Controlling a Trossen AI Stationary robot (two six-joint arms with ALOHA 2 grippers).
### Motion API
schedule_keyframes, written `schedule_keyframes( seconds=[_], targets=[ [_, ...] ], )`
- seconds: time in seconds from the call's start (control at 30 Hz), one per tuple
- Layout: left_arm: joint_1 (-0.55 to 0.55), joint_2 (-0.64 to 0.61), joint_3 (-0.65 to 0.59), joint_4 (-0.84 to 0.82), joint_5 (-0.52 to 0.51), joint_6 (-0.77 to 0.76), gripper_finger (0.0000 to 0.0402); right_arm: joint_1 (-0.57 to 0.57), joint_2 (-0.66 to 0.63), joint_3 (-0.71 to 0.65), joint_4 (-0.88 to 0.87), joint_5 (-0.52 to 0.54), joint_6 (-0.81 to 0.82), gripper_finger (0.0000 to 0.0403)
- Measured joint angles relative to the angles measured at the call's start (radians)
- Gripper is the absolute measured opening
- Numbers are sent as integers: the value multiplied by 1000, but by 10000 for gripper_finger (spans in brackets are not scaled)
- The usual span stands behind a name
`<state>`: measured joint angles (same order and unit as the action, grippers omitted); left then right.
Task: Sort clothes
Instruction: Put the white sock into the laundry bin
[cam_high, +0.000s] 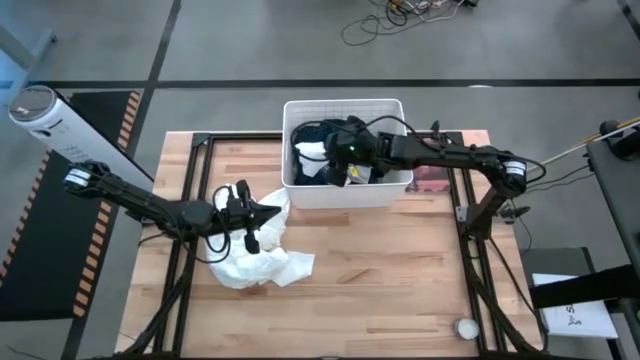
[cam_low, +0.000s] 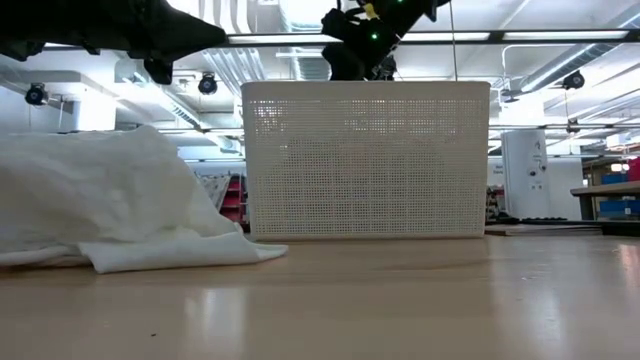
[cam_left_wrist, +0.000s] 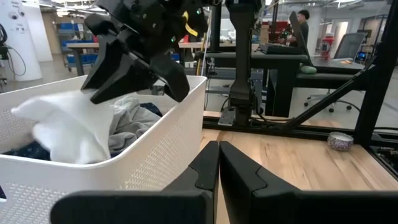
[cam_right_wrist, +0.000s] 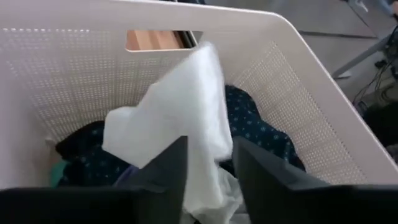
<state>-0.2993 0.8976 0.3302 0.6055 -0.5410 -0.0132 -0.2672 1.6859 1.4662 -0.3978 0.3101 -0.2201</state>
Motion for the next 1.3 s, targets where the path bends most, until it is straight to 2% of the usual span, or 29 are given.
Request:
schedule_keyframes(
  seconds=[0.27,0.4,0.53,0.67,0.8,0.93,1.13,1.3],
  targets=[
    [0,12,0,0,-1,3,0,5,-27,18,-35,5,12,208],
    [0,27,0,3,-1,3,0,23,-54,77,-73,4,11,243],
    [0,32,0,11,-2,3,0,54,-76,111,-134,-5,11,259],
    [0,30,0,17,-2,10,0,74,-98,103,-178,-53,-1,241],
    [0,29,0,29,5,37,0,81,-106,66,-243,-246,34,198],
    [-1,31,0,31,99,42,0,120,-106,-2,-249,-422,78,168],
    [1,29,0,31,-38,46,0,240,-106,-84,-145,-440,92,145],
    [0,28,0,38,-46,50,0,341,-107,-140,-5,-441,106,132]
  ],
)
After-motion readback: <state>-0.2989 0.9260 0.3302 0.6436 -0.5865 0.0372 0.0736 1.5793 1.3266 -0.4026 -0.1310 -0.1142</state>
